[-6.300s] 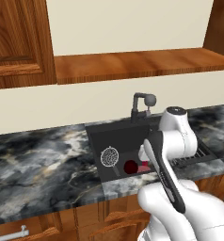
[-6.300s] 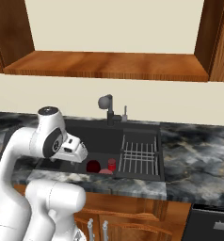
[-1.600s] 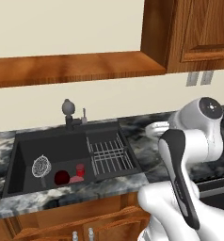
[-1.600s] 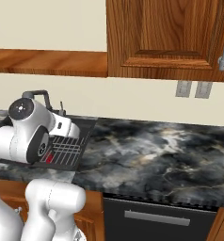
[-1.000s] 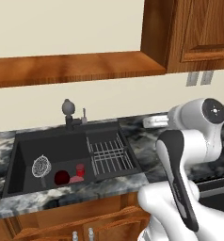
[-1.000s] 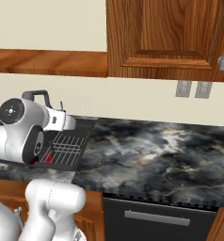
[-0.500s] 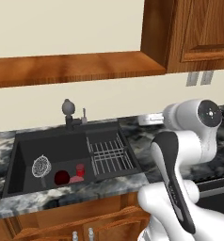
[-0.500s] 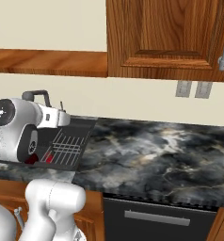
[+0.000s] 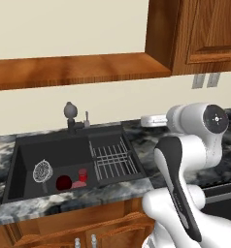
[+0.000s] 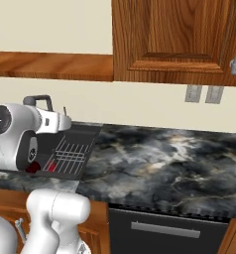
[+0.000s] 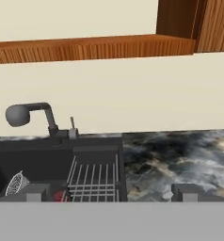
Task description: Pick the strainer and mug and place them in the sink. Then turn on the water.
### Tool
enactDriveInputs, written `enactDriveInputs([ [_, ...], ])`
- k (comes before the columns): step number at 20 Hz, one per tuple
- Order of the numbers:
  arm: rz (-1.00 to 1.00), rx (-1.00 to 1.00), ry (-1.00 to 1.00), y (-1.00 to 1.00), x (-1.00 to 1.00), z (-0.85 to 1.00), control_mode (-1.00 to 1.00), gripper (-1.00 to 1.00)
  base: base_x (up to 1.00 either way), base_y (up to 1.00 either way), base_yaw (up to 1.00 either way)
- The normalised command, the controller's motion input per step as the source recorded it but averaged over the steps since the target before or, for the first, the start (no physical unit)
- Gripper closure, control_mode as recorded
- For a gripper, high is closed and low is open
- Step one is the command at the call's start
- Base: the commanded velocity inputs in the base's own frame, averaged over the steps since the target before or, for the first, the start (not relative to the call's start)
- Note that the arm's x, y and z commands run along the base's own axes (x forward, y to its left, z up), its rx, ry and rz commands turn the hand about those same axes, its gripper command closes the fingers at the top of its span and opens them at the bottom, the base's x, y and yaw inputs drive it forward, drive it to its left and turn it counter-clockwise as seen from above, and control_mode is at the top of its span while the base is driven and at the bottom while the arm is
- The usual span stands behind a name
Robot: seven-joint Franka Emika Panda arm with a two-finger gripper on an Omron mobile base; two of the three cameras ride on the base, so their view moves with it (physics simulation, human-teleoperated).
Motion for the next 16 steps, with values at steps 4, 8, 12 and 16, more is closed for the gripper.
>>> enactDriveInputs([
  [4,0.0,0.01,-0.19,0.04,0.0,-0.29,-1.0,-1.0,0.0,0.0,0.0],
  [8,0.0,0.0,-0.18,0.11,0.0,-0.28,-1.0,-1.0,0.0,0.0,0.0],
  [12,0.0,0.0,-0.16,0.07,0.05,-0.21,-1.0,-1.0,0.0,0.0,0.0],
  [16,0.01,0.0,-0.15,0.06,0.1,-0.21,-1.0,-1.0,0.0,0.0,0.0],
])
